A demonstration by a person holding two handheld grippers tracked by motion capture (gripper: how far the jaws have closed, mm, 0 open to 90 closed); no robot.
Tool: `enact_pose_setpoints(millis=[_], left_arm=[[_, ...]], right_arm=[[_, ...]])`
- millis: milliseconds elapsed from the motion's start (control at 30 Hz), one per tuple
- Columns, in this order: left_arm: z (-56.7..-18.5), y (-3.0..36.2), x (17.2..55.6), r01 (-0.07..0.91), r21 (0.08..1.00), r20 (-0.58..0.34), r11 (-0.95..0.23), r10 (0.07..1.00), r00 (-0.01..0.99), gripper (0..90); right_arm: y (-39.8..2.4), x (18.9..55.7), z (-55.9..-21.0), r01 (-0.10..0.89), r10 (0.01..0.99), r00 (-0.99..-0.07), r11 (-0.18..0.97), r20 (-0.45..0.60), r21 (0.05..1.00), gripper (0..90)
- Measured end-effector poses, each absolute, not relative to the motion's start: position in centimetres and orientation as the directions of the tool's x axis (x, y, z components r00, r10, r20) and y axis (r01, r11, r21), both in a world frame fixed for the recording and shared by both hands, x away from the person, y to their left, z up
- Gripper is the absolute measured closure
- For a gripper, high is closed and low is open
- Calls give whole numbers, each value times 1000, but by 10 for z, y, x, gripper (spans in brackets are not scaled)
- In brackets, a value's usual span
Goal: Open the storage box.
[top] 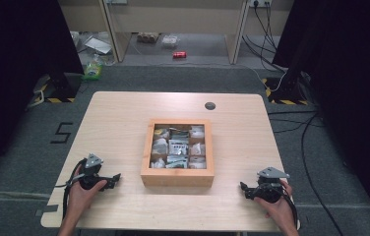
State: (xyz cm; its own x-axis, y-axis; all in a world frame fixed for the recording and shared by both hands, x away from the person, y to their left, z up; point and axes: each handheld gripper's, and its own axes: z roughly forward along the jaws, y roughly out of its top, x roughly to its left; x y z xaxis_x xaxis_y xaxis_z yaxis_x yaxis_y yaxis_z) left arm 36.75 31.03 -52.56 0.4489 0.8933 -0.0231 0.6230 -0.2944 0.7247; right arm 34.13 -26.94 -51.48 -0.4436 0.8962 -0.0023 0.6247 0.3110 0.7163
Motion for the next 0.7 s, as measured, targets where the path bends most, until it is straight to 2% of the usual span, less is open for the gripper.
enact_pose_setpoints(millis=[233, 367, 433, 700], left_arm=[[-526, 310, 368, 623, 725, -24, -293, 893, 448, 0], [-526, 310, 368, 623, 725, -24, -293, 893, 449, 0], [-526, 310, 368, 623, 725, -24, -293, 893, 449, 0], [-526, 310, 368, 623, 726, -24, -293, 893, 448, 0]], right_arm=[[-268, 340, -514, 627, 902, -432, 296, 6, 721, 163], [-260, 337, -510, 609, 891, -454, 298, 16, 735, 176], [-253, 335, -505, 582, 877, -481, 304, 17, 755, 231], [-241, 330, -499, 561, 857, -512, 284, 57, 777, 249]])
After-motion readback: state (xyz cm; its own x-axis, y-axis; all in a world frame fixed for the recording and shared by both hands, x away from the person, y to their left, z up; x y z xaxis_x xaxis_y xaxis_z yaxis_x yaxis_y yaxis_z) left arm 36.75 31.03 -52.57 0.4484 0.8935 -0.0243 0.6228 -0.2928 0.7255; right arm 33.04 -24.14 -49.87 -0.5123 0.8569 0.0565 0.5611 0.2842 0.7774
